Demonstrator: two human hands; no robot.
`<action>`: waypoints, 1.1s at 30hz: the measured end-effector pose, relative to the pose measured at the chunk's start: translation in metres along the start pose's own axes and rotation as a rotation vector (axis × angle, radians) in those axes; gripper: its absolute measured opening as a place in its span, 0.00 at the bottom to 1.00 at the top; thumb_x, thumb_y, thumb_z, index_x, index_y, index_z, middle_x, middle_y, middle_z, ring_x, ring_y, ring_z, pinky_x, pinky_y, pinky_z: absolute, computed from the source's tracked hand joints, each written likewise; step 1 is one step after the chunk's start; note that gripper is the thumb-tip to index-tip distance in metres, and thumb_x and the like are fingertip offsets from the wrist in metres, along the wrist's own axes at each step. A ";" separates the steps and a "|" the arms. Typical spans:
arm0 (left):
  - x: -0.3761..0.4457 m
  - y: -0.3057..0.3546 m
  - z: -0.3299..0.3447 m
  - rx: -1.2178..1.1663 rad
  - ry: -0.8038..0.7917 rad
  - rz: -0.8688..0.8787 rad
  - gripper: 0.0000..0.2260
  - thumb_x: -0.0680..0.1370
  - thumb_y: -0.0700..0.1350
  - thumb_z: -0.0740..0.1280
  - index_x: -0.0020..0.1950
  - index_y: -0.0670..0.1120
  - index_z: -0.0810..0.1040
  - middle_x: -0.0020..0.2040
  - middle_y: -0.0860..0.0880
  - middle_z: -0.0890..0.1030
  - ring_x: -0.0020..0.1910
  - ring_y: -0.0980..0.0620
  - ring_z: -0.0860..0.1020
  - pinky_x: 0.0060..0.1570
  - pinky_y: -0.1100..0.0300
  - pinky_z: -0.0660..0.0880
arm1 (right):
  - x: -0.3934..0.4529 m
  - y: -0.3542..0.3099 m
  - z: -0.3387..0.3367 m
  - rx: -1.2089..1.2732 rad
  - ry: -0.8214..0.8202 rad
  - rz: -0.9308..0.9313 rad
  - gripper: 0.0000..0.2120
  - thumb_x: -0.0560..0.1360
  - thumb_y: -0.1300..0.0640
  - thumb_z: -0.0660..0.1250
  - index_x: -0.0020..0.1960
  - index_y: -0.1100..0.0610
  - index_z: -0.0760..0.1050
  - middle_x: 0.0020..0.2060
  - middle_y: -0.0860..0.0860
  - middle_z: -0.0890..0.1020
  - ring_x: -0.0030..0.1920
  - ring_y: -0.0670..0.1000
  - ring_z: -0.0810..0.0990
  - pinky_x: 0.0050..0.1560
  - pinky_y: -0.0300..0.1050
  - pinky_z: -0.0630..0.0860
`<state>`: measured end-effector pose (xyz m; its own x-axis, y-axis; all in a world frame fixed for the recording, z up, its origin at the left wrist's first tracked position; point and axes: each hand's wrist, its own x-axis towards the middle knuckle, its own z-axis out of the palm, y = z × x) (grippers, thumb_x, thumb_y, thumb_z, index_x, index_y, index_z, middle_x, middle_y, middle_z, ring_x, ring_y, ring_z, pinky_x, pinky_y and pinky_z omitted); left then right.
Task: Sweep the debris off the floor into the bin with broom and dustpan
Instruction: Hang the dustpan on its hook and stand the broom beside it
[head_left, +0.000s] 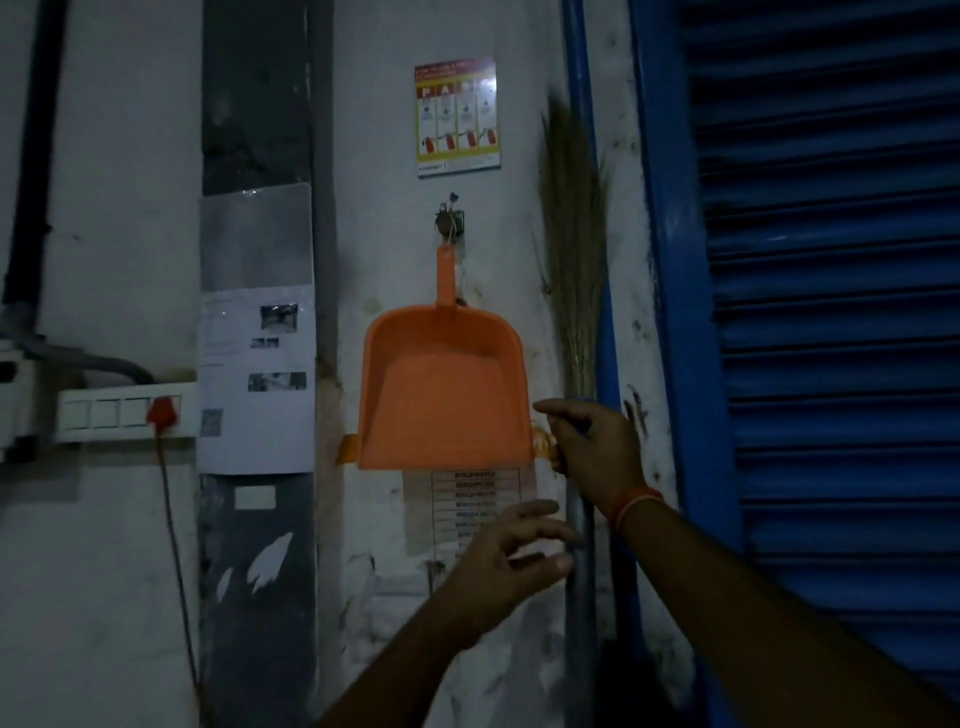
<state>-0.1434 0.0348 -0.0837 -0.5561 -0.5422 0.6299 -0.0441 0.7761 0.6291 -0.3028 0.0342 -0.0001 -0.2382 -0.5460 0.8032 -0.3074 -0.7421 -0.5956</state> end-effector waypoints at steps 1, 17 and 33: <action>-0.001 0.001 0.009 -0.011 0.022 0.028 0.06 0.79 0.43 0.71 0.56 0.47 0.83 0.62 0.52 0.79 0.64 0.57 0.76 0.63 0.61 0.74 | -0.004 -0.004 0.000 0.022 -0.006 0.004 0.12 0.80 0.64 0.62 0.54 0.55 0.83 0.36 0.53 0.82 0.30 0.46 0.79 0.33 0.41 0.79; -0.075 -0.009 -0.046 0.364 0.314 0.101 0.08 0.76 0.39 0.67 0.48 0.51 0.82 0.50 0.55 0.82 0.54 0.52 0.81 0.53 0.54 0.79 | -0.011 -0.117 -0.057 -1.245 -0.842 -0.991 0.11 0.69 0.56 0.70 0.48 0.43 0.76 0.56 0.48 0.74 0.58 0.50 0.72 0.54 0.51 0.74; -0.120 0.013 -0.118 0.899 0.291 0.178 0.10 0.79 0.42 0.69 0.55 0.56 0.84 0.68 0.54 0.77 0.65 0.60 0.73 0.62 0.67 0.69 | -0.060 -0.059 0.004 -0.996 -1.088 -0.608 0.09 0.74 0.57 0.68 0.49 0.43 0.76 0.49 0.42 0.80 0.48 0.42 0.77 0.51 0.35 0.72</action>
<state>0.0208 0.0715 -0.0971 -0.3940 -0.3572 0.8469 -0.6661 0.7458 0.0047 -0.2670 0.1090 -0.0130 0.7462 -0.6057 0.2763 -0.6634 -0.6421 0.3842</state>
